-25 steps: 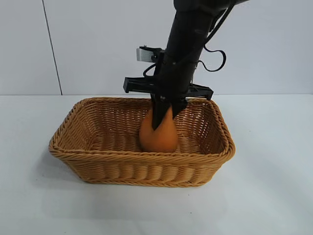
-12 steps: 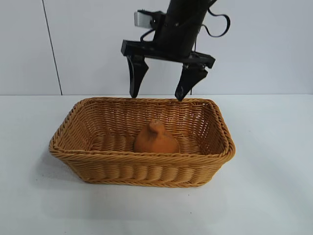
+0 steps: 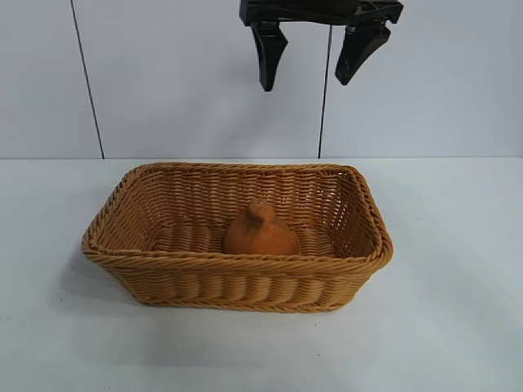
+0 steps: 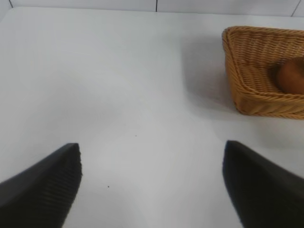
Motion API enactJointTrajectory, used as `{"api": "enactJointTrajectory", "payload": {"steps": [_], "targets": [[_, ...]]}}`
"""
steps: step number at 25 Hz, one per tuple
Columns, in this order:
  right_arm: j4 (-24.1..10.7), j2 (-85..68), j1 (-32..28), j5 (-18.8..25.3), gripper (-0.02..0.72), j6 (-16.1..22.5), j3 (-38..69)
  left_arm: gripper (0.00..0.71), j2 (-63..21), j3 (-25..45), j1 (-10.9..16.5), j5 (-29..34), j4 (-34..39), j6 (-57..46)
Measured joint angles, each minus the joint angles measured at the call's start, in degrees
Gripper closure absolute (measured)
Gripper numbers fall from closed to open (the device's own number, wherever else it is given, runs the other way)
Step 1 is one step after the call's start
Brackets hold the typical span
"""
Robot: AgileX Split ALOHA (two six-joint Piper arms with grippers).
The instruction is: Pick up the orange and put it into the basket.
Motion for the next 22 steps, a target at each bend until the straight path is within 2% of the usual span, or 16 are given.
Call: {"api": "enactJointTrajectory", "payload": {"steps": [4,7,9,12,15,22], "targets": [[-0.04,0.00,-8.18,0.00,0.065,-0.28,0.00,0.130,0.00,0.00,0.00,0.00,0.00,0.00],[2.39,0.00,-13.19,0.00,0.065,-0.28,0.00,0.130,0.00,0.00,0.00,0.00,0.00,0.00],[4.74,0.00,-14.98,0.04,0.065,-0.28,0.07,0.130,0.00,0.00,0.00,0.00,0.00,0.00],[5.38,-0.84,-15.42,-0.01,0.066,-0.51,2.51,0.130,0.00,0.00,0.00,0.00,0.00,0.00],[5.47,-3.58,-15.42,-0.14,0.066,-1.02,9.24,0.130,0.00,0.00,0.00,0.00,0.00,0.00],[5.52,-20.61,-15.42,0.18,0.074,-2.63,35.66,0.130,0.00,0.00,0.00,0.05,0.00,0.00]]}}
